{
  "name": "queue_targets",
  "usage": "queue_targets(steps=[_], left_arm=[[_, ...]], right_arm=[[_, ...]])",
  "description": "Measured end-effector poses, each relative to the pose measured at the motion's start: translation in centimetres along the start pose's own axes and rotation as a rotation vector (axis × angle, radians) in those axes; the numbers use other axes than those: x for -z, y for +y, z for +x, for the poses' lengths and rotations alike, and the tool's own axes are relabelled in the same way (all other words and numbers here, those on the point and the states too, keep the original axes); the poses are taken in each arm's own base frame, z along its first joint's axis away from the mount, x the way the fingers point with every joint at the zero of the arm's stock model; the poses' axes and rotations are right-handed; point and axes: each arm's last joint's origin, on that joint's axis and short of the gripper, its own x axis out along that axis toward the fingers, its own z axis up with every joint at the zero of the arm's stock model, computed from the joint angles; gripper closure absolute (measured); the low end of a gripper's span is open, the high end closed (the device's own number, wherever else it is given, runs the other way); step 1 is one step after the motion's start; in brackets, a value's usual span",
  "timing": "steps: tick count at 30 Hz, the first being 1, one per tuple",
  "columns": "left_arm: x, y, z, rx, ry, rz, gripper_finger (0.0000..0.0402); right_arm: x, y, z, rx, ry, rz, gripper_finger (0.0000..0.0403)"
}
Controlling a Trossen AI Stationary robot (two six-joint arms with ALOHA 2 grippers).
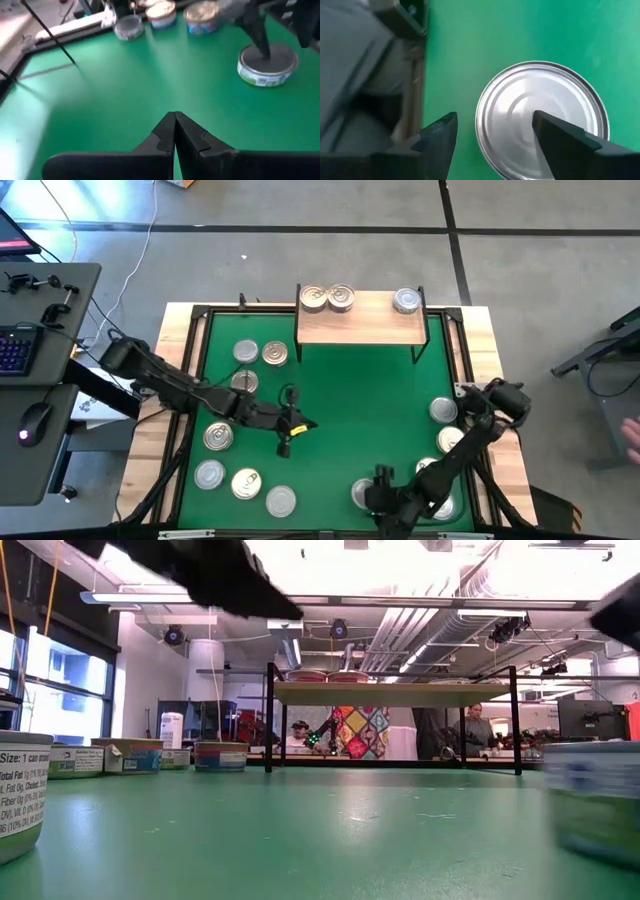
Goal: Stack canned seafood by type on shelf
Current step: Put the green tuna can on the shelf
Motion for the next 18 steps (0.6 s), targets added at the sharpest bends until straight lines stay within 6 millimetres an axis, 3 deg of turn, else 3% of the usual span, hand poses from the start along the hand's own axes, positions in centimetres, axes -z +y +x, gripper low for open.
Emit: queue_targets(steps=[5,11,14,18], left_arm=[[0.9,-0.2,1.9,-0.014,-0.001,-0.016,0.0401],[0.8,0.0,1.9,-0.019,-0.011,-0.045,0.0402],[0.7,0.0,1.8,-0.019,-0.02,-0.068,0.0401],[0.8,-0.1,1.9,-0.01,-0.008,-0.068,0.0402]], right_arm=[[-1.5,-2.6,1.3,0.214,-0.091,-0.115,0.0144],[-4.5,-5.5,2.5,0.249,-0.128,-0.139,0.0144],[-5.8,-6.0,1.7,0.241,-0.171,-0.161,0.0144],[-6.5,-6.5,-1.0,0.239,-0.175,-0.155,0.0143]])
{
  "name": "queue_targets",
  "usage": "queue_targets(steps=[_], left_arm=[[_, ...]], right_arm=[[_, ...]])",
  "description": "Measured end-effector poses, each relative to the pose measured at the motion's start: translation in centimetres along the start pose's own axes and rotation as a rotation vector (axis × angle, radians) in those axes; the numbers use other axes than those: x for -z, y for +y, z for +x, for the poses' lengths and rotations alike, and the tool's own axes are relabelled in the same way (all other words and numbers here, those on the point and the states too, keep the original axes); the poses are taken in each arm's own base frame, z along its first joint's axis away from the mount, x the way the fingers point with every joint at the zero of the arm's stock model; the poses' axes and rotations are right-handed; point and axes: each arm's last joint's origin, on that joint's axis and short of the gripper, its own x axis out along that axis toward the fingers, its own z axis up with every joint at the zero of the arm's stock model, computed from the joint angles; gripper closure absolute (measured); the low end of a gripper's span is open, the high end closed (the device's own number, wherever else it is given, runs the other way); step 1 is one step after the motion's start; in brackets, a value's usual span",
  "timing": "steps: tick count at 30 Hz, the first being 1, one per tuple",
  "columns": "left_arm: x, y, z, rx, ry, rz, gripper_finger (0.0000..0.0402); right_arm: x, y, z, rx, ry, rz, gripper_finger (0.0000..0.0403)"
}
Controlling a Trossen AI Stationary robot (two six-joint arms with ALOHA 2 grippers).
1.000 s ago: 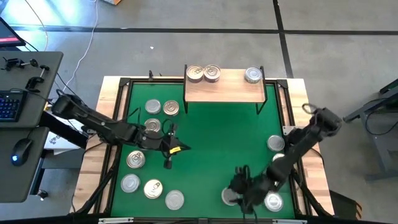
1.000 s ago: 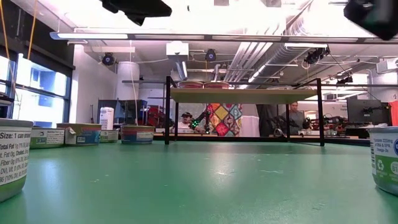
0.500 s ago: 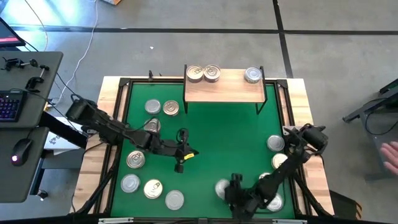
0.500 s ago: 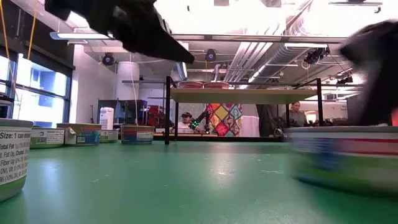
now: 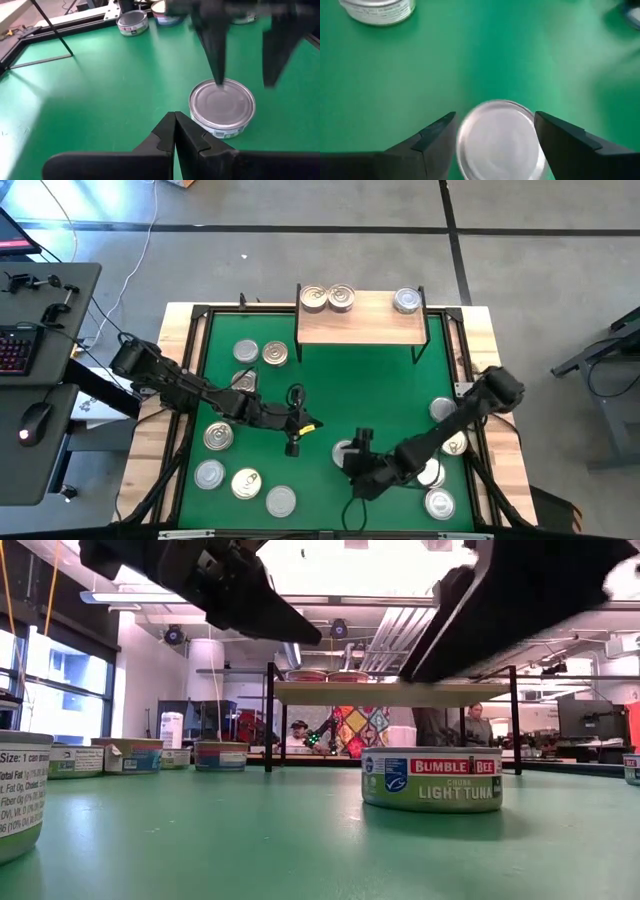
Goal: Stack canned seafood by type on shelf
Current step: Put the green tuna can on the shelf
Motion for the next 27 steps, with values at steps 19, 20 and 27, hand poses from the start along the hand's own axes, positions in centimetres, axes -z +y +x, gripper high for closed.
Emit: queue_targets(steps=[19,20,27], left_arm=[[0.1,-0.1,0.2,0.04,-0.002,-0.051,0.0401],[0.2,-0.2,0.3,0.045,0.003,-0.049,0.0401],[2.2,-0.6,2.2,0.081,0.072,-0.085,0.0401]], right_arm=[[1.6,-3.9,-5.0,0.01,0.29,0.217,0.0135],[2.0,-4.0,-4.7,0.007,0.303,0.238,0.0129],[6.0,-3.5,-1.7,-0.061,0.187,0.312,0.0068]])
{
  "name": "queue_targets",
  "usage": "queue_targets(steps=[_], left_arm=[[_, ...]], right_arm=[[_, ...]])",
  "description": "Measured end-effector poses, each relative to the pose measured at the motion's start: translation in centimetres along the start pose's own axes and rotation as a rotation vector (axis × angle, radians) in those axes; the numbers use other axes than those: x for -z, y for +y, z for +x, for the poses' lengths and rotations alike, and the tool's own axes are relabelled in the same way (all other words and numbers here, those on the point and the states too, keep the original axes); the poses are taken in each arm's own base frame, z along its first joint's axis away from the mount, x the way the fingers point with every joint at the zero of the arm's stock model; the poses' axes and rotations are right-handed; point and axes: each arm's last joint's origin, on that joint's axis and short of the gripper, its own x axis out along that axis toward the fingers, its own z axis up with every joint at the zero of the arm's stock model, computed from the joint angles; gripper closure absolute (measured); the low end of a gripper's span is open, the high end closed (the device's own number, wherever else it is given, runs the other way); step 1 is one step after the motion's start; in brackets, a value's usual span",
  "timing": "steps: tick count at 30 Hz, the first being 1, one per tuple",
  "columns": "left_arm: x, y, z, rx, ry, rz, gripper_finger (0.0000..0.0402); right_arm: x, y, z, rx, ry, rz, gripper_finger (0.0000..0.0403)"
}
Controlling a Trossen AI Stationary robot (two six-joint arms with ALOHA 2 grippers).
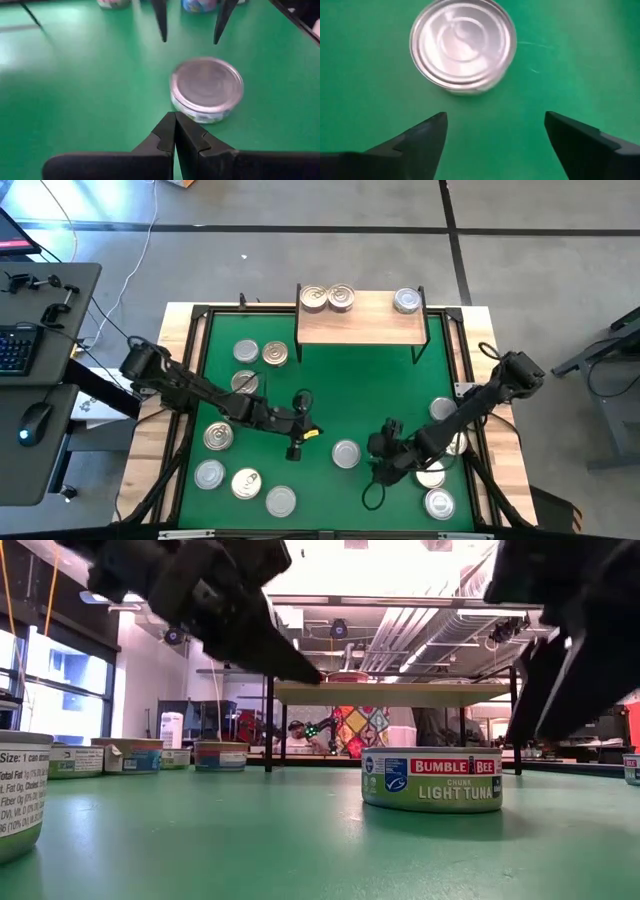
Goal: Stack canned seafood by type on shelf
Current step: Put the green tuna can on the shelf
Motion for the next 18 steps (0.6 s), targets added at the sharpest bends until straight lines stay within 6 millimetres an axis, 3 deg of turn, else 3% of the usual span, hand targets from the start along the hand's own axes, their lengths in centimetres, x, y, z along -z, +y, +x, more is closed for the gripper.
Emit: queue_targets(steps=[8,18], left_arm=[[2.7,0.2,3.4,0.235,0.05,-0.075,0.0401],[5.5,1.0,7.2,0.363,0.011,-0.194,0.0402]], right_arm=[[2.8,-1.1,3.3,-0.112,-0.166,0.034,0.0027],[1.5,0.0,6.6,-0.059,-0.292,-0.122,0.0027]])
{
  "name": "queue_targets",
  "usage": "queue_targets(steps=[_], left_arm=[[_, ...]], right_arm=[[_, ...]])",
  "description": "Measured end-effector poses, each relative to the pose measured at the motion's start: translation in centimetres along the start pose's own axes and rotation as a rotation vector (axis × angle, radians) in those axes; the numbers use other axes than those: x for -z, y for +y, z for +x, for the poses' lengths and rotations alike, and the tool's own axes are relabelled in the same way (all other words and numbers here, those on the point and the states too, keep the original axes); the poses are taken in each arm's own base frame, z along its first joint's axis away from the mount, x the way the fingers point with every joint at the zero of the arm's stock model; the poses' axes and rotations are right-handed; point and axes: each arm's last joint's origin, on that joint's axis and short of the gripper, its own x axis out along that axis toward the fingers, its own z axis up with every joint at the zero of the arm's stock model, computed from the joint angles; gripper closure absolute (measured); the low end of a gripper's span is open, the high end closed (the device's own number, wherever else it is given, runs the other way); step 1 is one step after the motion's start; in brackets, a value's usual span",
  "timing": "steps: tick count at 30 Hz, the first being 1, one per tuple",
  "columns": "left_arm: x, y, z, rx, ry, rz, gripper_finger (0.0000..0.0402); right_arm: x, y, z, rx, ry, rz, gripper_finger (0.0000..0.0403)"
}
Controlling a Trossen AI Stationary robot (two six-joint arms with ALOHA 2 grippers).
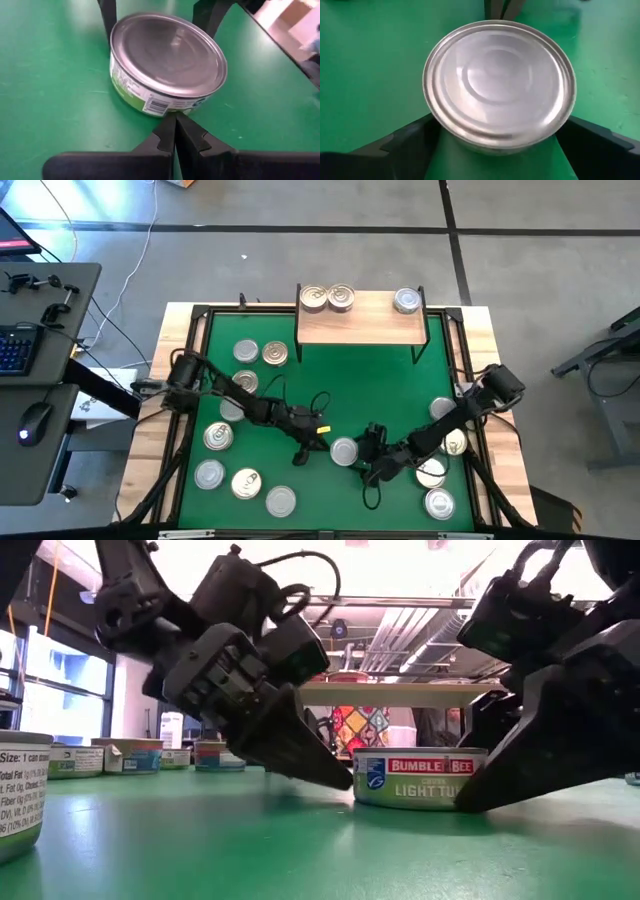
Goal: Stack canned seafood by type on shelf
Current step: Put the green tuna can on the shelf
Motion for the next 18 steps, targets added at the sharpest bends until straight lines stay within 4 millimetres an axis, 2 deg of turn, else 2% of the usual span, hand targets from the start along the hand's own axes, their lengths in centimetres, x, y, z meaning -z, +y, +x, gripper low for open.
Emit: queue_targets(steps=[4,12,18], left_arm=[[0.0,0.4,0.5,0.033,0.005,-0.011,0.0401],[-0.4,0.9,0.1,0.004,-0.007,-0.03,0.0401],[-0.9,1.0,-1.2,-0.09,0.03,-0.051,0.0401]], right_arm=[[-0.3,-0.3,0.5,0.002,-0.006,-0.008,0.0026],[-0.3,-0.4,0.6,0.045,-0.037,0.074,0.0029],[0.2,0.0,0.2,0.115,-0.078,0.149,0.0054]])
